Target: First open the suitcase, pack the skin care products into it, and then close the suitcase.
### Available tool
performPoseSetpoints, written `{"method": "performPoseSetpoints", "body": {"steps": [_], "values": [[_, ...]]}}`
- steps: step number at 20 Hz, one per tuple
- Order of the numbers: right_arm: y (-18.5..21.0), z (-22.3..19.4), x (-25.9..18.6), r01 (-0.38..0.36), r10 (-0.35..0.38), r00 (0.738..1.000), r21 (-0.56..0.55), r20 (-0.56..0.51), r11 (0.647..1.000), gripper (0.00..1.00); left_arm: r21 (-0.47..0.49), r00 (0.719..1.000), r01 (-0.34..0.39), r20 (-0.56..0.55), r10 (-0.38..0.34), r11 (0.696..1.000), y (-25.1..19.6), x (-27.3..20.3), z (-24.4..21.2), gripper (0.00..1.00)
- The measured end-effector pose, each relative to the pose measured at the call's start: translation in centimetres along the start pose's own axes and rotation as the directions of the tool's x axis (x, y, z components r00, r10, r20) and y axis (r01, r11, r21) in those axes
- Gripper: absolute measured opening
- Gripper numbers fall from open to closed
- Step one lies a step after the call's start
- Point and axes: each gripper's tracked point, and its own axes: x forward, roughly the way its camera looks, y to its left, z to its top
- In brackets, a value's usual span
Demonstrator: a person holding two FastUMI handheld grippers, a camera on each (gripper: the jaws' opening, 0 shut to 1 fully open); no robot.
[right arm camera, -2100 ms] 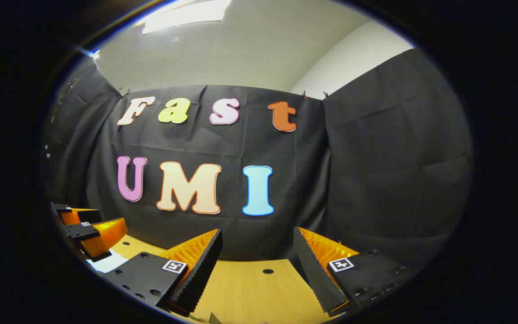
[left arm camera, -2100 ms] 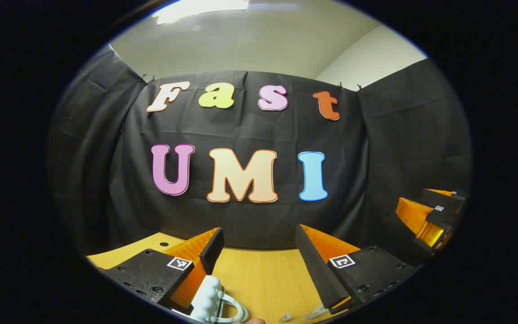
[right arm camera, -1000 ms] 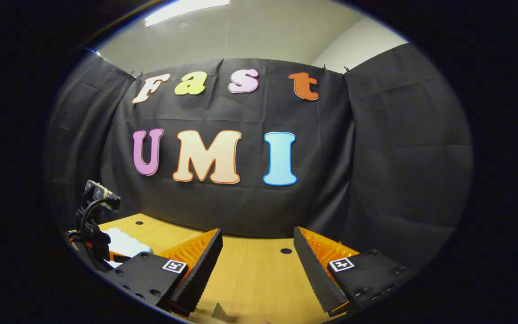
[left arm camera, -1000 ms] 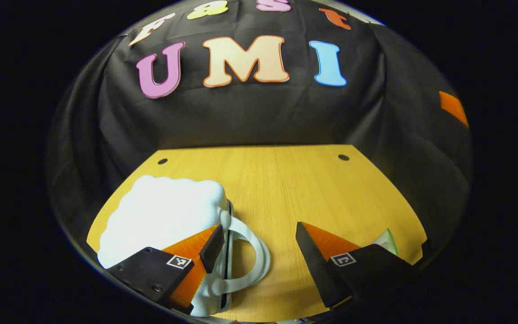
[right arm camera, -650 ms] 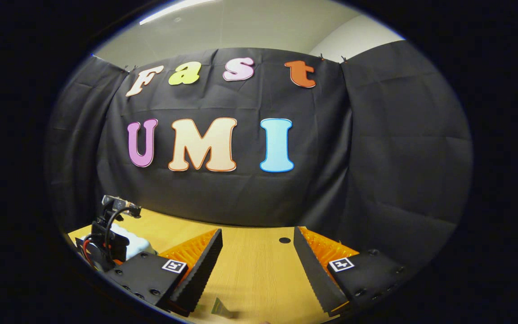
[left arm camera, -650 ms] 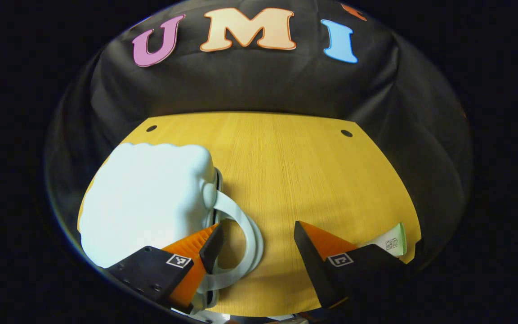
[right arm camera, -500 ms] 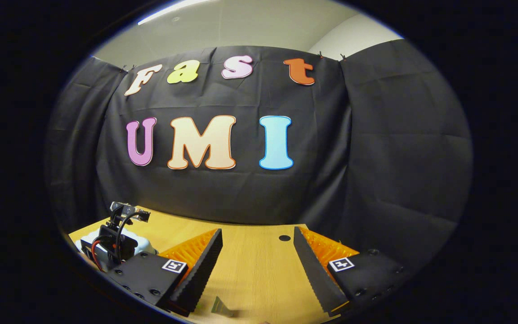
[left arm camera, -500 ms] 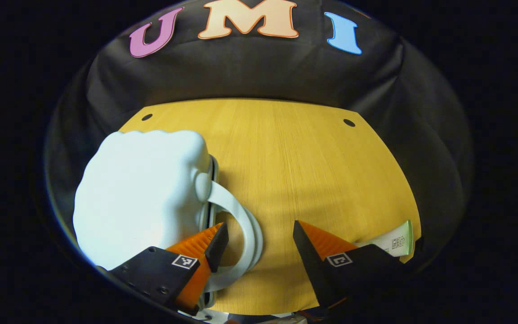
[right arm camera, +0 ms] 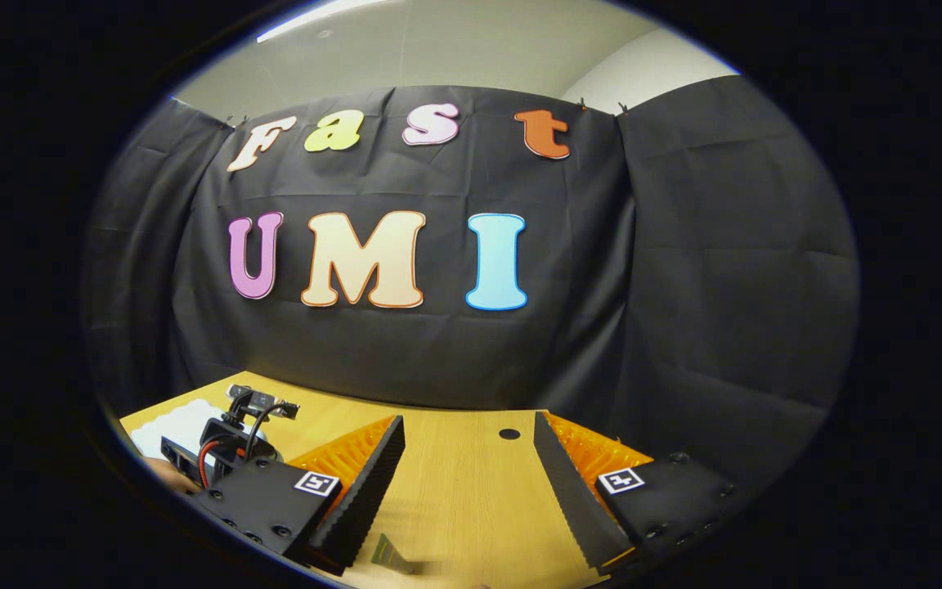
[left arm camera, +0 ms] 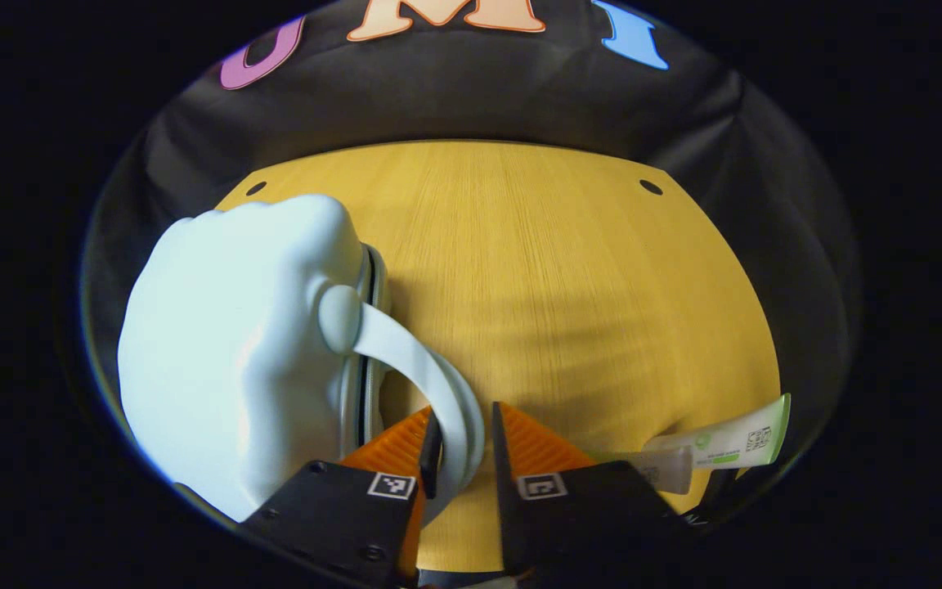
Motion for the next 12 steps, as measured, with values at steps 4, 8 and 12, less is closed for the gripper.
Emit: {"method": "performPoseSetpoints", "body": {"steps": [4,8,12], "values": [[-0.1,-0.1,0.0,-0.003,0.003,1.000,0.003,0.005,1.000,0.99,0.036,1.000,-0.002,-0.005,0.002,0.999,-0.1,-0.9,0.3,0.06],[0.8,0.1,-0.1,-0.031,0.031,0.999,0.013,0.018,0.999,0.96,0.065,0.999,0.013,0.047,-0.016,0.998,-0.6,-2.1,1.3,0.03],[1.7,0.1,0.0,-0.051,0.050,0.998,0.021,0.024,0.998,0.99,0.068,0.999,0.028,0.044,-0.031,0.997,-0.7,-3.9,1.7,0.00]]}}
